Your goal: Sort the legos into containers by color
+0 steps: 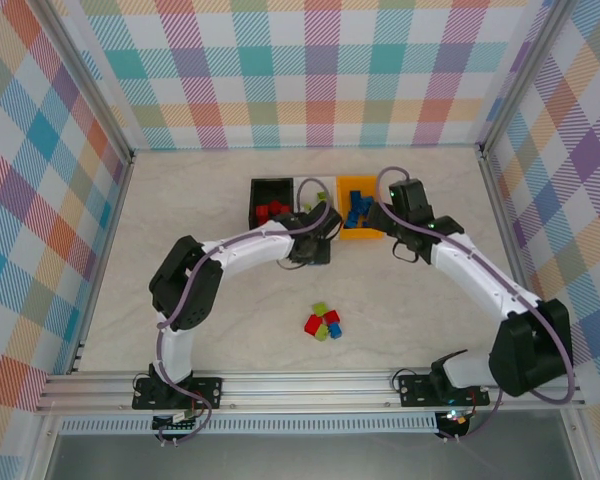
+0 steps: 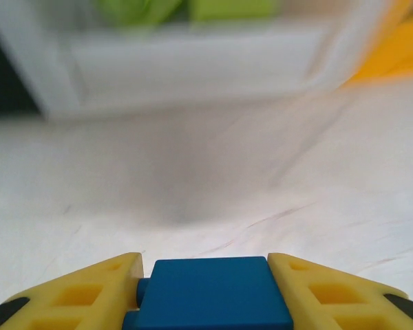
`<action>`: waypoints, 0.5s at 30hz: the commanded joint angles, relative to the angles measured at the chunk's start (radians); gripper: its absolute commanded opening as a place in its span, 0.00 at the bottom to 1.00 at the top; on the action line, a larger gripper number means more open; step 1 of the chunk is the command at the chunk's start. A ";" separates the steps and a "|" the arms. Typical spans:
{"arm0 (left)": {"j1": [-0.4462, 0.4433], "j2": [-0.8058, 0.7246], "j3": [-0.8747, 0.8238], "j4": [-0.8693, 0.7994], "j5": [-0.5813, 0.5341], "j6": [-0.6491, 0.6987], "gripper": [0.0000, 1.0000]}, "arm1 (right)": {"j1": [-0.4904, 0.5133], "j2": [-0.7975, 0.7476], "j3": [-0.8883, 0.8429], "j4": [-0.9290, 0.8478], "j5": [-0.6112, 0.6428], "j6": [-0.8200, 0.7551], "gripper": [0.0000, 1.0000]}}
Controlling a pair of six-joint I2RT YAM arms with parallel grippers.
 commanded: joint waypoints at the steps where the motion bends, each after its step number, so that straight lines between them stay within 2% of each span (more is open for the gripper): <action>1: -0.009 0.045 0.155 0.017 -0.016 -0.012 0.47 | 0.001 -0.073 -0.056 0.023 0.068 0.066 0.73; 6: -0.008 0.190 0.408 0.039 -0.023 -0.010 0.46 | 0.000 -0.134 -0.086 -0.005 0.094 0.069 0.73; 11: -0.005 0.353 0.660 0.008 -0.077 0.008 0.46 | -0.001 -0.183 -0.115 -0.007 0.100 0.065 0.73; 15: 0.004 0.452 0.800 -0.025 -0.090 0.000 0.46 | -0.001 -0.203 -0.124 -0.011 0.094 0.051 0.73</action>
